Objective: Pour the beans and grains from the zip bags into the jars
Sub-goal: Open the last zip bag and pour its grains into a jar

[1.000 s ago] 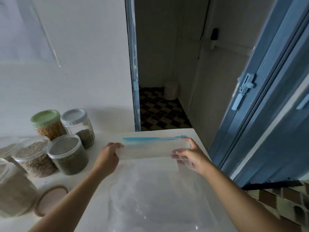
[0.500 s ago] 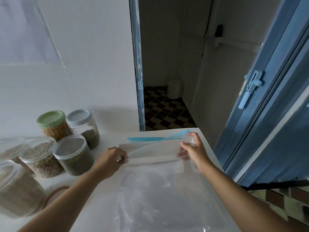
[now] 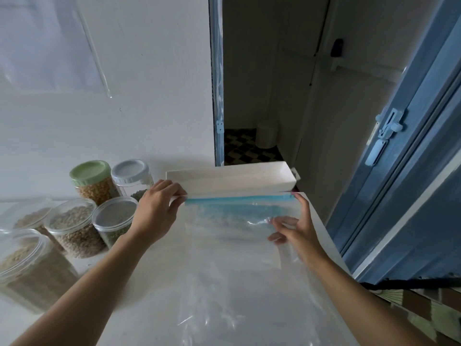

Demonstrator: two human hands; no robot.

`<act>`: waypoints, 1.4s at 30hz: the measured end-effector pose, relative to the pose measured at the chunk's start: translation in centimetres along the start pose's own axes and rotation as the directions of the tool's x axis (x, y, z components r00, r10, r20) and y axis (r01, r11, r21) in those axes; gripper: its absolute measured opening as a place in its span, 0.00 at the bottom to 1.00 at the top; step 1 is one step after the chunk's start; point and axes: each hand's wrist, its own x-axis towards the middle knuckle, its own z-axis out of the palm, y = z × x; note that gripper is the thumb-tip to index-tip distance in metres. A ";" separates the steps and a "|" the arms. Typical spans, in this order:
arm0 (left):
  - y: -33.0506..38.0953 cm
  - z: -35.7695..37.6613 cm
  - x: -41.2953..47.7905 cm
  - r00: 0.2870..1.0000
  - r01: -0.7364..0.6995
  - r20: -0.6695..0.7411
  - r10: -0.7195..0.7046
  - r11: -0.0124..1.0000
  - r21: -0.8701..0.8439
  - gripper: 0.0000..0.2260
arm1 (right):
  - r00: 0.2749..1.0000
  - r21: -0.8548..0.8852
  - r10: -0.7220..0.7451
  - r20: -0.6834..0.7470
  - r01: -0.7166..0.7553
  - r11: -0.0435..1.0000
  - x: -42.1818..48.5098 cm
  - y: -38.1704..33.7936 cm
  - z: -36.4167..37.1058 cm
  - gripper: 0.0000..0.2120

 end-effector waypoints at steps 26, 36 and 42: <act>-0.9 4.2 -4.7 0.950 0.176 0.291 -0.112 0.964 -0.201 0.07 | 0.947 -0.358 0.065 -0.314 -0.181 0.916 4.2 3.8 -3.1 0.21; -0.7 4.2 -5.2 0.902 0.139 0.419 -0.101 0.988 -0.061 0.13 | 0.887 -0.282 0.011 -0.462 -0.159 0.946 2.6 3.0 -4.7 0.13; 4.8 1.9 -3.3 0.783 0.186 0.619 -0.056 0.972 -0.147 0.15 | 0.956 -0.657 -0.209 -0.208 0.021 0.753 0.1 1.7 -2.8 0.08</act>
